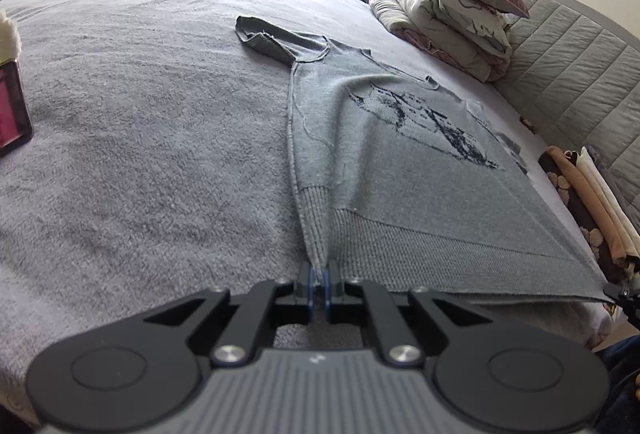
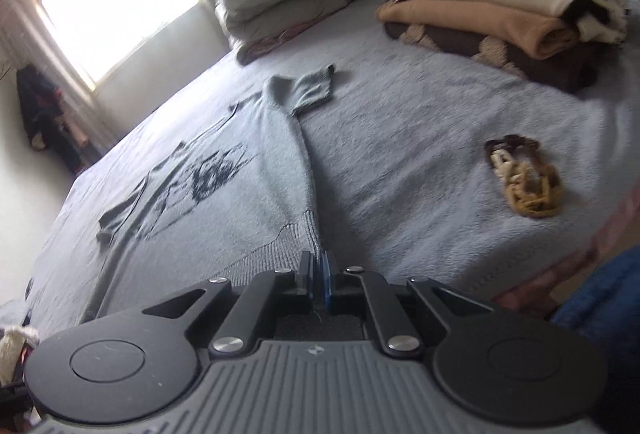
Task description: Fold clothes
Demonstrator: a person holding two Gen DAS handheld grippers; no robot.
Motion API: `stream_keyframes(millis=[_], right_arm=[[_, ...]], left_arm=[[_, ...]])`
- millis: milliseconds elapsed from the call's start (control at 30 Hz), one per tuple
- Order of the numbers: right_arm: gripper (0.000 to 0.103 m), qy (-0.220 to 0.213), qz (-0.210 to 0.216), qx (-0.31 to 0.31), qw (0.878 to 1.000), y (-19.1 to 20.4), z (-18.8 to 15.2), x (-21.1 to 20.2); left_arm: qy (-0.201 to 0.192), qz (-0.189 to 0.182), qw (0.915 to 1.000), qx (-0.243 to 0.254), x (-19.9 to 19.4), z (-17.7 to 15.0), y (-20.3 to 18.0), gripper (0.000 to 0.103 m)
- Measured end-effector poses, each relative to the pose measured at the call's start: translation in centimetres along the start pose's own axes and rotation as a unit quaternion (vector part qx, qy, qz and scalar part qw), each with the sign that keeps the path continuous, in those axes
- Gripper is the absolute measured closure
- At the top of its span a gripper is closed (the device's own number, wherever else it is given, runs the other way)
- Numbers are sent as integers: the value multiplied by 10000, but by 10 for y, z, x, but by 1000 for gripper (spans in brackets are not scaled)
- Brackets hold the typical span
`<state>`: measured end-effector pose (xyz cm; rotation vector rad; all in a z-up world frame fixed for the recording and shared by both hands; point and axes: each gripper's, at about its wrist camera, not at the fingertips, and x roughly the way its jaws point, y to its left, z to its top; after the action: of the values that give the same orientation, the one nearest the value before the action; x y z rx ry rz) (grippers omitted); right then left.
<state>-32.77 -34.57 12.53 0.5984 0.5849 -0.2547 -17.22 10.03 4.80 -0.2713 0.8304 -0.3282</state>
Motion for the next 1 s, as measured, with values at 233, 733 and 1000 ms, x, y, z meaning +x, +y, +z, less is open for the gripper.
stream_keyframes(millis=[233,733,1000], right_arm=[[98,33,-348,-139,9993,3,-4,5],[98,195,-811,-499,9953,6,-10,17],[98,350,-901,-719,9927,11,-16,23]], left_arm=[[108,115,9998,138,5,-4,-5,98],[213,265,9986,396,9,-9,-10,98],[271,398,9975,517,15,-11,-13,98]])
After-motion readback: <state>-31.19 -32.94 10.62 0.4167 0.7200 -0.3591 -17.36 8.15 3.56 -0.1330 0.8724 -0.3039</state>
